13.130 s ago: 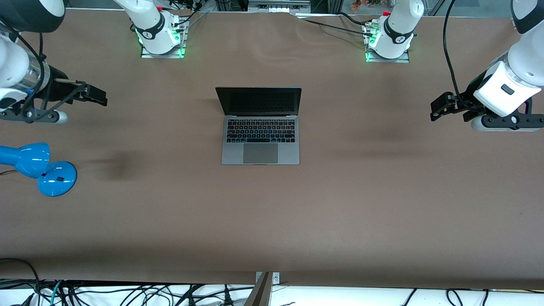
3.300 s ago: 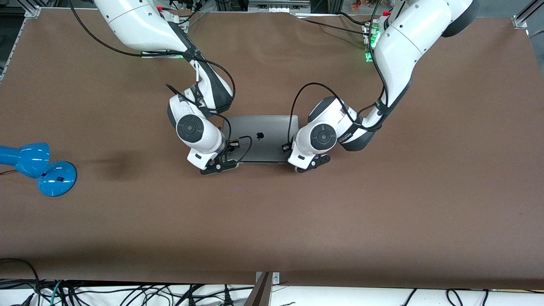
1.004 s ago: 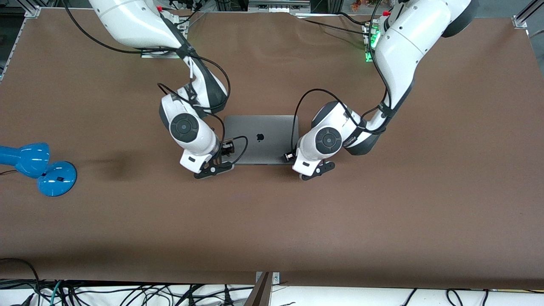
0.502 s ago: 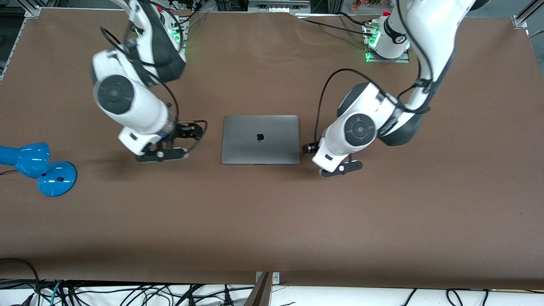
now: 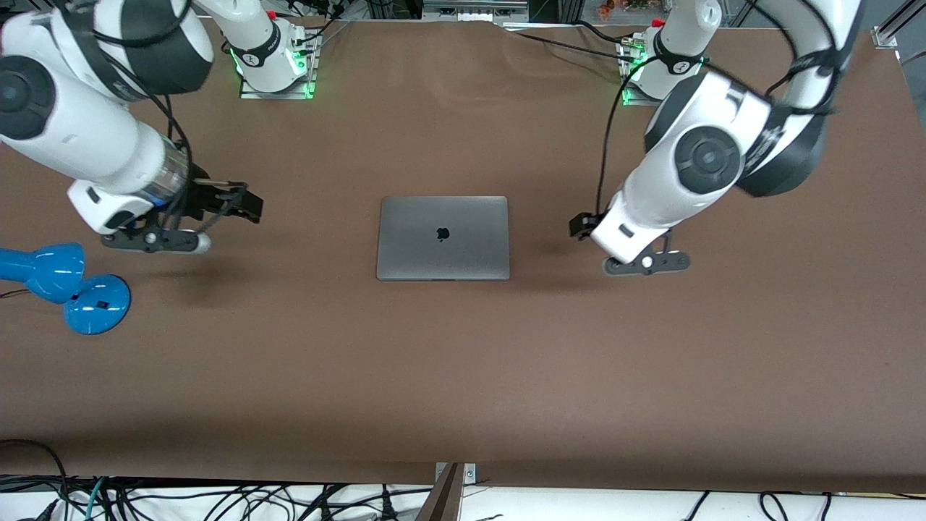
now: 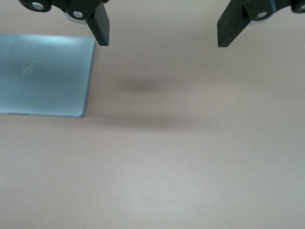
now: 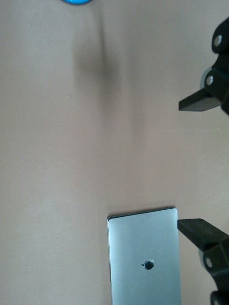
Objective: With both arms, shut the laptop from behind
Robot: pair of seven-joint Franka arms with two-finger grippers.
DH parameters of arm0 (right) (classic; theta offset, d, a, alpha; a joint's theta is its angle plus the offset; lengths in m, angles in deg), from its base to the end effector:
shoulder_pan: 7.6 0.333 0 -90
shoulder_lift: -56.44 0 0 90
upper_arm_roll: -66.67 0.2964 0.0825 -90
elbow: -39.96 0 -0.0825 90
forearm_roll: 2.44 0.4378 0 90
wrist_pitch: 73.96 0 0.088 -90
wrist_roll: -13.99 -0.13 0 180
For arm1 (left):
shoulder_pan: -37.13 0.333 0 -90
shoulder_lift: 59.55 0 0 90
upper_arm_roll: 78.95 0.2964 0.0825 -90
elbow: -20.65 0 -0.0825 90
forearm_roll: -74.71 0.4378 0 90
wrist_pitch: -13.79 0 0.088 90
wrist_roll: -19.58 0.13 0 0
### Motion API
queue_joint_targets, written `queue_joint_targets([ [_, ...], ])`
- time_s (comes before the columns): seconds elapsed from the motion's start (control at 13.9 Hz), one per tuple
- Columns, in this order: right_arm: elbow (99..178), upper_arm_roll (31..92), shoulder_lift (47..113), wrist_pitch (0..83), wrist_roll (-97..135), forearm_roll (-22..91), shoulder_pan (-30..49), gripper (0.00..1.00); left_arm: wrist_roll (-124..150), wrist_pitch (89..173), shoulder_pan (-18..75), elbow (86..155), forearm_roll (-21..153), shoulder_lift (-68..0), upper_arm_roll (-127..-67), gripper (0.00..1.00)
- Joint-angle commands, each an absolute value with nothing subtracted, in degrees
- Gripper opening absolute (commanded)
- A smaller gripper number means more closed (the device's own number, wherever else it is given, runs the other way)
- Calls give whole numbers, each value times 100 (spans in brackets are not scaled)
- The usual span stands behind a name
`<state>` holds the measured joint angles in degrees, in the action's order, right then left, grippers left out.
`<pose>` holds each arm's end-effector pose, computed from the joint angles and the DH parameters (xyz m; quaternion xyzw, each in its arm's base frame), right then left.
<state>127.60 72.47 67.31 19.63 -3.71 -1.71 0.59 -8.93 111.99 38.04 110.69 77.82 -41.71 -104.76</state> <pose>0.6396 0.1567 0.4889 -0.9984 0.0335 0.0452 0.0037 0.6236 -0.2570 0.4095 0.9963 0.0305 -0.0798 0.0056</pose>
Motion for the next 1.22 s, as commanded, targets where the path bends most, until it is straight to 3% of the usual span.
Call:
queue_joint_targets([
  [0.0,12802,7317,6489,1763,-315,-183,-161,100,197,10785,4405,11478,7506,-5030,-10488,100],
  [0.29,12802,7309,6243,1376,107,-192,-487,100,1069,10424,4987,11417,7479,-5453,-10392,100],
  [0.5,12855,7309,6049,1121,291,-271,-663,100,1403,10344,4575,11408,7401,-5682,-9576,100],
  [0.65,12960,7300,5900,1024,336,-271,-777,100,1527,10230,4504,11425,7383,-5770,-9408,100],
  [0.79,13153,7300,5742,962,362,-280,-812,100,1545,10229,3926,11461,7287,-5823,-8611,100],
  [1.15,13276,7300,5653,1006,529,-280,-821,100,1782,10124,3845,11496,7084,-5867,-8212,100],
])
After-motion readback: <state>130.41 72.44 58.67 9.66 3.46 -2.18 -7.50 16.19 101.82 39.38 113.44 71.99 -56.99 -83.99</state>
